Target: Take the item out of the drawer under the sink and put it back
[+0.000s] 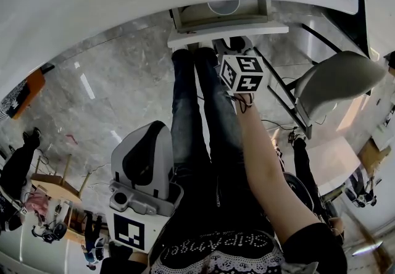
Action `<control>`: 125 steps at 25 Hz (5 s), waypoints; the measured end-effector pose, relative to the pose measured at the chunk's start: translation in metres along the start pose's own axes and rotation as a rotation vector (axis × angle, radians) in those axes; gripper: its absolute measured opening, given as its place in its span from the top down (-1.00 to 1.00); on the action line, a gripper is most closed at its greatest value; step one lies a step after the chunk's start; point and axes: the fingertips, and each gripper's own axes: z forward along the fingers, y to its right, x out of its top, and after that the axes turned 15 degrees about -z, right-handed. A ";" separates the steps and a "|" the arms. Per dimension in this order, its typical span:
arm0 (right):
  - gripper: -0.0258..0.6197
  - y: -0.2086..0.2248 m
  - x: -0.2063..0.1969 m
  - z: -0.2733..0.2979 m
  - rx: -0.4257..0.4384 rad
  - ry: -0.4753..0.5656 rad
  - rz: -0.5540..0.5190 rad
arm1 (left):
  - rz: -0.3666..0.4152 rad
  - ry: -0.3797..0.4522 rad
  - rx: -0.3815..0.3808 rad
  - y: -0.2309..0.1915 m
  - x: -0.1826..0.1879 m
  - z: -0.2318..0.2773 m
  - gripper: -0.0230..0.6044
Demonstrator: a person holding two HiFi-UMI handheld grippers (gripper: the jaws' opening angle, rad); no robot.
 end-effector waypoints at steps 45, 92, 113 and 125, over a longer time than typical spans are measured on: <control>0.47 -0.007 -0.013 -0.019 0.005 -0.049 -0.027 | 0.000 0.016 -0.018 0.005 0.010 0.005 0.91; 0.84 0.021 0.177 -0.224 -0.035 0.267 -0.086 | 0.237 0.395 0.050 0.064 0.195 -0.081 0.91; 0.84 -0.008 0.201 -0.235 0.056 0.307 -0.146 | 0.251 0.495 -0.031 0.091 0.230 -0.092 0.91; 0.82 0.005 0.190 -0.203 0.050 0.198 -0.177 | 0.218 0.448 -0.008 0.080 0.218 -0.079 0.91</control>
